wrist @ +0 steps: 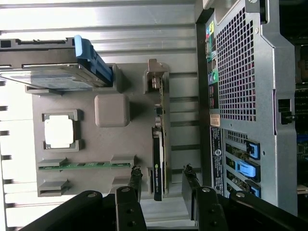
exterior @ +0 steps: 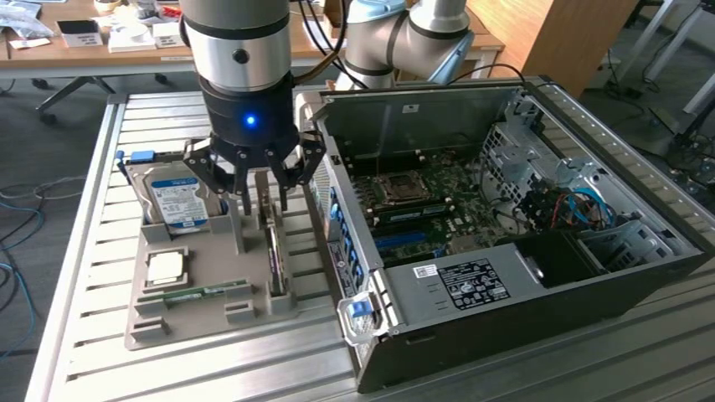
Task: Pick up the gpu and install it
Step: 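Pick up the gpu and move the gpu toward the slot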
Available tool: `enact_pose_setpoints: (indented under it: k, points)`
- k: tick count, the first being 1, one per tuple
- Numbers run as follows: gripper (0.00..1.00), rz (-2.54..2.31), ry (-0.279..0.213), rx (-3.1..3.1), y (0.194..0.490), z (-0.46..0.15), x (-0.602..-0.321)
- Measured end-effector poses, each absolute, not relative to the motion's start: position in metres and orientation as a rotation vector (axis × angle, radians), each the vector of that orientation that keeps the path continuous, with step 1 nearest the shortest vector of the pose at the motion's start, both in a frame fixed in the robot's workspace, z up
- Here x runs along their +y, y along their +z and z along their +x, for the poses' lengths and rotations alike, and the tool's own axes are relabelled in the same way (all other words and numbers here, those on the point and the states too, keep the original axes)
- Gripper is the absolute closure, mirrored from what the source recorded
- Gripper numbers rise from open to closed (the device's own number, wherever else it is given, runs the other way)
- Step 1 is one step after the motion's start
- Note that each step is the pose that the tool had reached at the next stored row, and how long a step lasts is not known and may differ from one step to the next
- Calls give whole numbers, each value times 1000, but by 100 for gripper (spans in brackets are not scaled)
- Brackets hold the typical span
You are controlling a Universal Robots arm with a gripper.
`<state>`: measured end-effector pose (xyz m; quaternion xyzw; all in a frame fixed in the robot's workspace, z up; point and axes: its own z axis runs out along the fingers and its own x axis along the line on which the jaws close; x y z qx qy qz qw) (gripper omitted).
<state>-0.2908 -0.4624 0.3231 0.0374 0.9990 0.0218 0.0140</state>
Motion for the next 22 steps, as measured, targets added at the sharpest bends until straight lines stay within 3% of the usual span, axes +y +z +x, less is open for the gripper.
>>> enact_pose_setpoints:
  k: [22]
  points:
    - [53, 116, 68, 3111, 315, -291, -462]
